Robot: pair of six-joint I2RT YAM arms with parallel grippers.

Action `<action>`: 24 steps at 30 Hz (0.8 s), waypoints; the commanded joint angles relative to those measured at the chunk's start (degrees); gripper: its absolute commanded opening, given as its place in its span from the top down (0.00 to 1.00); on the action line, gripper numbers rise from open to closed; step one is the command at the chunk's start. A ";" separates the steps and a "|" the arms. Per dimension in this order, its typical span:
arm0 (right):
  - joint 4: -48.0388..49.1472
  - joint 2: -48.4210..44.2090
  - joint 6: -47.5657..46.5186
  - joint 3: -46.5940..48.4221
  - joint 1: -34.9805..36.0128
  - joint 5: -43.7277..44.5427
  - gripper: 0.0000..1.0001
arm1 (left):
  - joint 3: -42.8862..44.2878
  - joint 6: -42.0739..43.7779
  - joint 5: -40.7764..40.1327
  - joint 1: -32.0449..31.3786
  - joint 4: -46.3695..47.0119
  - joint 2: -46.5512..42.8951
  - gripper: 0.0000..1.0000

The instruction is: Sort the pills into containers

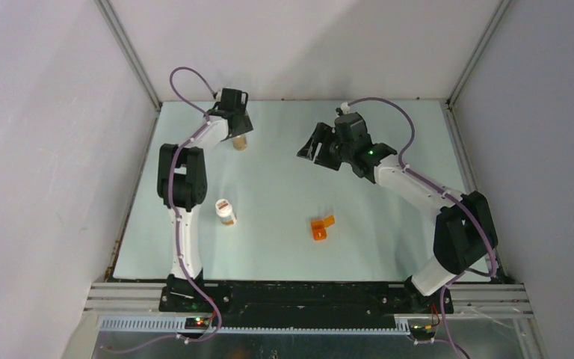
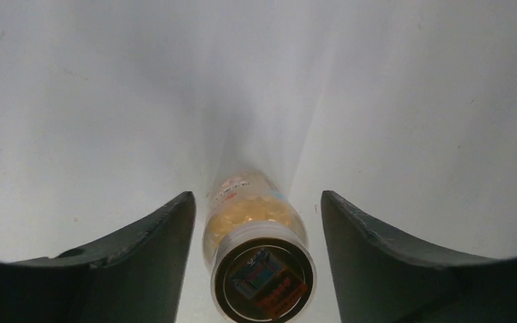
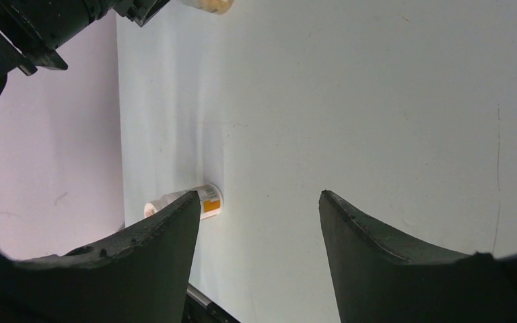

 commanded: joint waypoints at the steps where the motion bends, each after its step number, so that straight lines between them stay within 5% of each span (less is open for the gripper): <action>1: -1.41 -3.28 -0.61 -1.24 0.12 0.27 0.31 | 3.82 -0.68 -0.98 0.28 -1.34 0.71 0.32; 11: -5.30 -6.73 -2.28 -2.83 0.77 3.70 0.31 | -2.23 1.67 0.86 -0.92 -1.39 -4.97 0.70; 24: -11.01 -13.22 -5.07 -8.53 2.63 7.97 0.30 | -29.06 2.37 5.54 -15.19 0.00 -24.97 0.68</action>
